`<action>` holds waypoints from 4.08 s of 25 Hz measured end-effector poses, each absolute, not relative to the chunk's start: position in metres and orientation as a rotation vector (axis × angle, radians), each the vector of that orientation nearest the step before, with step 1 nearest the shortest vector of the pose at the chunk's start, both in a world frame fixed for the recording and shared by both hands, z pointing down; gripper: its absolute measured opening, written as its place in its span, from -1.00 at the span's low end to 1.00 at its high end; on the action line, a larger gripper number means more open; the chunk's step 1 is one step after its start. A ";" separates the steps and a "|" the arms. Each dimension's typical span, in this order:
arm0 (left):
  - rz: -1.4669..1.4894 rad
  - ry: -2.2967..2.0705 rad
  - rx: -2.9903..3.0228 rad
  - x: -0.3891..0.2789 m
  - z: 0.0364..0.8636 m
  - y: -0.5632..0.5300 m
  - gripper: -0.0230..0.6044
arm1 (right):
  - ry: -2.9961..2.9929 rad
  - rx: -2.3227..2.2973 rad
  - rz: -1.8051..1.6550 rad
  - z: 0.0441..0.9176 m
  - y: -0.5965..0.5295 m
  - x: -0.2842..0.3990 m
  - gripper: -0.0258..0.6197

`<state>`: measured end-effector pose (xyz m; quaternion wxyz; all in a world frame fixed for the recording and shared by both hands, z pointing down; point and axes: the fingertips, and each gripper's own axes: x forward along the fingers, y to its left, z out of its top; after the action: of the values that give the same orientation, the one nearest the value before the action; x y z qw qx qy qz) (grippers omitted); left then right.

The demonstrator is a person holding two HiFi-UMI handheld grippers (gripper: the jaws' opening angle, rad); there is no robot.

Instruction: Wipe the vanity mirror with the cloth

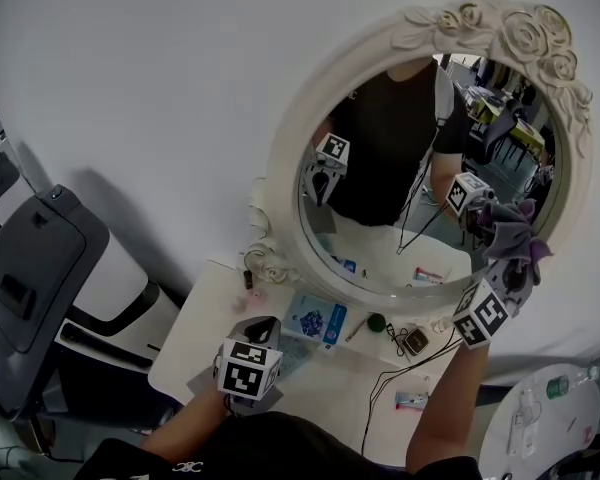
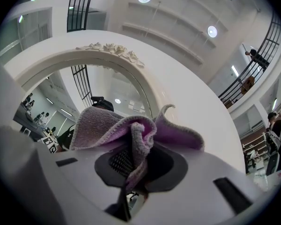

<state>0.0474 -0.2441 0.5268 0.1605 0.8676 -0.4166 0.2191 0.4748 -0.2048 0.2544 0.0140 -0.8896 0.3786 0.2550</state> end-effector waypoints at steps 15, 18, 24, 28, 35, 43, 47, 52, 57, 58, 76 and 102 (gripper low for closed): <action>0.670 -1.173 2.514 0.051 0.526 -0.237 -0.93 | 1.386 -2.761 0.496 0.315 -0.210 0.476 -0.75; 0.671 -1.162 2.525 0.054 0.525 -0.235 -0.93 | 1.417 -2.775 0.481 0.309 -0.211 0.476 -0.75; 0.668 -1.147 2.540 0.058 0.527 -0.234 -0.93 | 1.405 -2.771 0.704 0.262 -0.223 0.444 -0.75; 0.668 -1.154 2.530 0.056 0.526 -0.234 -0.93 | 1.317 -2.747 0.778 0.239 -0.229 0.426 -0.76; 0.666 -1.182 2.504 0.045 0.529 -0.236 -0.93 | 1.326 -2.630 0.910 0.213 -0.244 0.387 -0.76; 0.646 -1.218 2.474 0.031 0.531 -0.242 -0.93 | 1.477 -2.436 0.965 0.198 -0.278 0.313 -0.76; 0.635 -1.220 2.460 0.027 0.532 -0.243 -0.93 | 1.625 -2.358 0.987 0.202 -0.298 0.273 -0.76; 0.635 -1.206 2.457 0.027 0.535 -0.244 -0.93 | 1.729 -2.315 1.006 0.202 -0.309 0.248 -0.76; 0.625 -1.208 2.453 0.024 0.533 -0.247 -0.93 | 1.829 -2.282 1.011 0.202 -0.320 0.221 -0.76; 0.623 -1.212 2.446 0.023 0.534 -0.247 -0.93 | 1.849 -2.271 1.019 0.202 -0.323 0.215 -0.76; 0.590 -1.270 2.407 0.008 0.534 -0.261 -0.93 | 2.246 -2.231 1.276 0.324 -0.355 0.140 -0.75; 0.598 -1.224 2.450 0.029 0.528 -0.247 -0.93 | 2.117 -2.649 1.239 0.338 -0.288 0.305 -0.73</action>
<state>0.0290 -0.2467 0.5285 0.1684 0.8615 -0.4303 0.2104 0.3048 -0.2884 0.3383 -0.2323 -0.7137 0.5702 0.3339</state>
